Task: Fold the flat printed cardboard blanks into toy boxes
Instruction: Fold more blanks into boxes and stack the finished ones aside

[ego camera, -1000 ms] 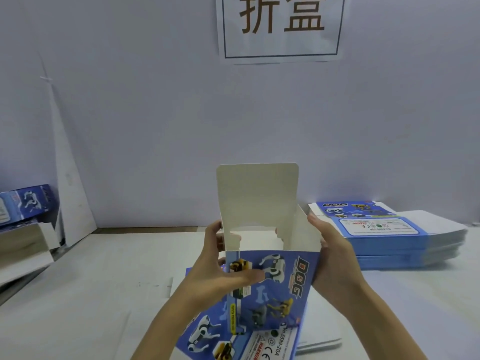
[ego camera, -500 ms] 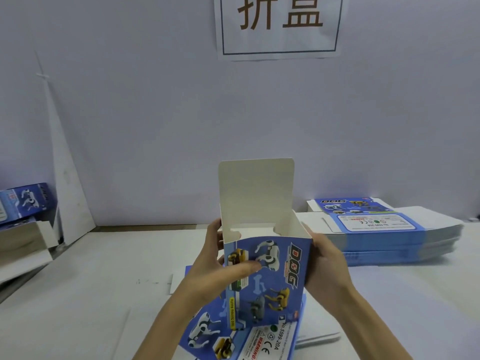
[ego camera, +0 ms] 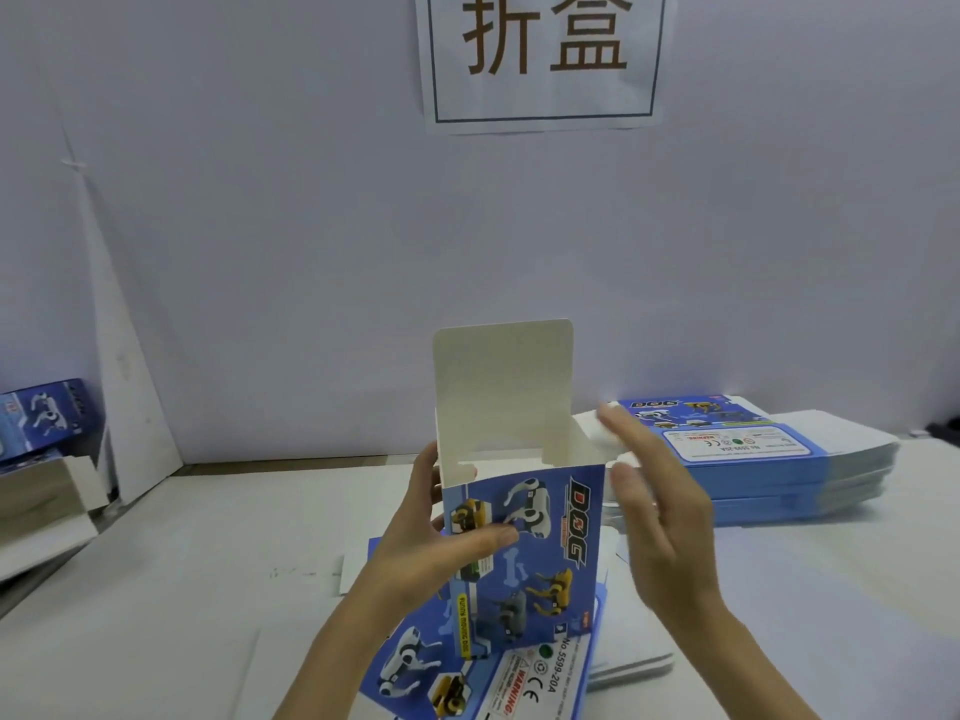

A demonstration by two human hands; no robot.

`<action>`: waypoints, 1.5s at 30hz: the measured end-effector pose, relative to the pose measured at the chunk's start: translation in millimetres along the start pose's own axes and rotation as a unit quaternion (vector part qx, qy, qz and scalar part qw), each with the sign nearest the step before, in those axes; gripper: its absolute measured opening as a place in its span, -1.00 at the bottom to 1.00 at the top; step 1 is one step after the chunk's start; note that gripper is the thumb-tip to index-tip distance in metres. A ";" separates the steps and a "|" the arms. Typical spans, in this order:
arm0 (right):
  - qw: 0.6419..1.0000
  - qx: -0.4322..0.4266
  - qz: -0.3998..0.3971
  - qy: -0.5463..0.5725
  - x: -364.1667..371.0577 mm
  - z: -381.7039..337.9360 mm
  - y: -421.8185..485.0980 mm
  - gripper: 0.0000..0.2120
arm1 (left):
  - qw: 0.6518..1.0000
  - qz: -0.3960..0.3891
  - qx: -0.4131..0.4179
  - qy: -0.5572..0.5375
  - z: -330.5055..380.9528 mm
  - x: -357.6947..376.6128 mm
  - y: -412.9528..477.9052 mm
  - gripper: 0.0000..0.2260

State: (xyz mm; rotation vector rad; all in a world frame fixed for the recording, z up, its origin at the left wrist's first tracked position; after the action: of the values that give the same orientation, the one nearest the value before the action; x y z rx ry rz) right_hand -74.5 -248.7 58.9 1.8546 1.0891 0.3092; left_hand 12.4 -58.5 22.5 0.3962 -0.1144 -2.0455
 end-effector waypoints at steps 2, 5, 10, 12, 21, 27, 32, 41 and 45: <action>0.998 -0.024 -0.033 -0.042 3.9 -0.5 -6.6 -0.66 | 1.000 -0.010 -0.009 0.017 2.9 0.6 -2.3 -0.20; 0.995 -0.037 -0.045 -0.080 0.6 1.2 -7.2 -0.59 | 0.985 0.002 0.015 0.169 16.7 -3.1 -12.7 0.04; 0.983 -0.068 -0.076 -0.151 -4.9 -5.7 4.7 -0.53 | 0.834 0.135 0.299 0.444 71.8 -10.6 -32.7 -0.40; 0.982 -0.073 -0.085 -0.151 -6.5 -6.1 2.7 -0.51 | 0.813 0.131 0.295 0.485 75.9 -10.5 -30.1 -0.46; 0.993 -0.047 -0.068 -0.083 -9.2 -0.9 -0.5 -0.57 | 0.913 0.233 0.239 0.235 41.2 -8.5 -44.9 -0.60; 0.998 0.008 -0.060 -0.026 -9.1 1.9 -1.6 -0.59 | 0.963 0.212 0.160 0.054 20.1 14.4 -56.2 -0.60; 0.996 0.057 -0.049 0.039 -7.7 2.5 -4.1 -0.62 | 0.980 0.163 0.116 -0.012 17.8 22.5 -48.3 -0.51; 0.975 -0.091 -0.068 -0.192 -4.1 -50.1 3.3 -0.81 | 0.976 0.208 0.061 0.008 10.6 43.4 -58.8 -0.02; 0.973 -0.093 -0.046 -0.205 5.6 -85.2 -0.6 -0.85 | 0.973 0.202 -0.008 0.109 -0.9 56.6 -52.0 0.34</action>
State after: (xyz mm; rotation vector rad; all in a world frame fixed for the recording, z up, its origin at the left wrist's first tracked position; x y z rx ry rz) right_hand -123.1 -193.8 102.7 1.6034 0.8268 -0.0289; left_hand -55.6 -82.1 -4.1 0.5376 -0.0406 -1.5921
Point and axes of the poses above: each hand's wrist, its own y-axis towards the middle knuckle, its own x-axis out of the palm, z = x × y, the point moved 5 cm from there along y, towards the middle knuckle, and after that the axes turned 5 degrees about -z, right-handed, at the moved point
